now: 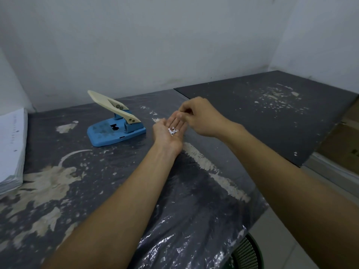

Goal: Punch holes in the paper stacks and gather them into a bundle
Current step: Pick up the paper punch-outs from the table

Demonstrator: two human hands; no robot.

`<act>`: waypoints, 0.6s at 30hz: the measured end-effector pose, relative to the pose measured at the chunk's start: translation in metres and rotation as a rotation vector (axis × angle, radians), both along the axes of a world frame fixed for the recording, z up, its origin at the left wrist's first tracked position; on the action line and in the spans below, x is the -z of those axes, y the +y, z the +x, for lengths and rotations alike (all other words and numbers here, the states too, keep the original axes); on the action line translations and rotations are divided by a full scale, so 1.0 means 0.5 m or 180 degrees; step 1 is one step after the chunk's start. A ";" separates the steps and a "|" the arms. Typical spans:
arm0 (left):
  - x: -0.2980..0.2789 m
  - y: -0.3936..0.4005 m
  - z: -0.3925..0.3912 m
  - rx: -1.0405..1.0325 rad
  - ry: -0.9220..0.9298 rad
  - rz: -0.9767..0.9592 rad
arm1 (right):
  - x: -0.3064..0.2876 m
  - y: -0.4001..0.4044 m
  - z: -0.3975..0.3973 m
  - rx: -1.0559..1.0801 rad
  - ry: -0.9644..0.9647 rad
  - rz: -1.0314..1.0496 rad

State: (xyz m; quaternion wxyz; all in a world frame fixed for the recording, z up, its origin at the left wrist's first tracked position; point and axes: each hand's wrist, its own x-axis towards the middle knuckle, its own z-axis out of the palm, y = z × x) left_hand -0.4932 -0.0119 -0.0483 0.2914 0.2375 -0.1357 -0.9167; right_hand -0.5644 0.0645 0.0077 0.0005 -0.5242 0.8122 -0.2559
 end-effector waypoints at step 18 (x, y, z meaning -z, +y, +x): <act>-0.015 0.044 -0.002 0.0278 0.0298 -0.0078 | -0.026 0.090 0.003 0.0192 -0.0294 -0.0437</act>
